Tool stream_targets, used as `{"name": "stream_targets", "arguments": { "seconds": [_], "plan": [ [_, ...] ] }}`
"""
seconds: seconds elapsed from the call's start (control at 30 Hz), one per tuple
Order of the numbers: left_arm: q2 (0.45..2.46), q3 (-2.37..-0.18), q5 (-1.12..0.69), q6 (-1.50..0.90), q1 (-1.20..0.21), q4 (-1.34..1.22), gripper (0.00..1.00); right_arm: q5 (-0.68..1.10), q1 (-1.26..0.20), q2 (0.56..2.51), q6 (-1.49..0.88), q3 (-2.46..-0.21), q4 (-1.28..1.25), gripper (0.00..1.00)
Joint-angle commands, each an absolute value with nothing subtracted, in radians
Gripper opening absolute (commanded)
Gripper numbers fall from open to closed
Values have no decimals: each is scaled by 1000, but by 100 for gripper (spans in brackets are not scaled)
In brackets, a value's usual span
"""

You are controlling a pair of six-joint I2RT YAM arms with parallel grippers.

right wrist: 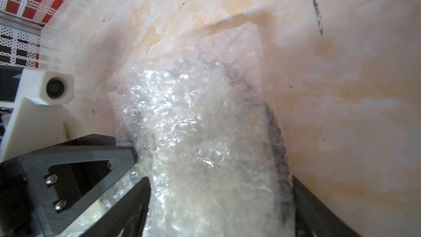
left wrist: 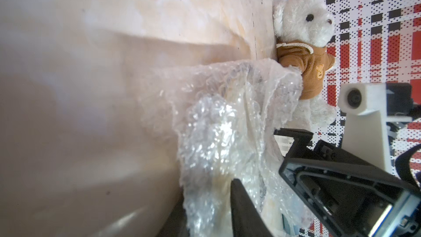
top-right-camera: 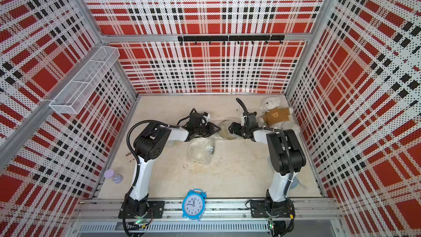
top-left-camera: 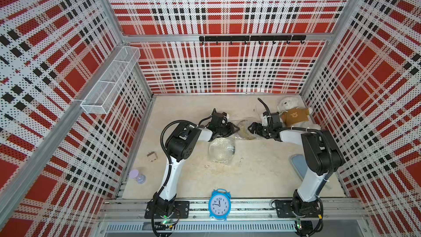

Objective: Unpack dinner plates from bubble wrap
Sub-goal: Unwrap the bubble wrap at the center of the board.

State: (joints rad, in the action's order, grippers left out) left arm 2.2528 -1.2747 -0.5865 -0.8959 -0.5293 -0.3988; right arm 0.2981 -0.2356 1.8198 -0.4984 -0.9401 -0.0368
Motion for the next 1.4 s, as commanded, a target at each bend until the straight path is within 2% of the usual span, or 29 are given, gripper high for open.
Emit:
{"name": "stream_targets", "arguments": {
  "seconds": [0.0,0.27,0.43,0.6,0.77,1.03,1.17,1.37],
  "plan": [
    [2303,-1275,-557,-891,-540,-357,29,286,-244,1794,-483,-931,-17,89],
    [2304,-1290,-533,-881,-543,-337,14,195,-247,1697,-415,-946,108,94],
    [2282,-1293,-527,-887,-542,-328,12,104,-265,1600,-317,-978,242,95],
    [2226,-1306,-497,-884,-543,-239,10,-109,-393,1567,-168,-1051,423,90],
    [2168,-1315,-459,-915,-543,-133,6,-257,-478,1583,-85,-1055,460,85],
    [2128,-1339,-449,-922,-542,-40,4,-299,-517,1641,9,-1049,415,76],
    [2123,-1344,-457,-919,-543,-41,4,-270,-538,1645,38,-1032,372,76],
    [2127,-1353,-463,-915,-541,-40,4,-241,-548,1648,53,-1018,331,82]
  ]
}}
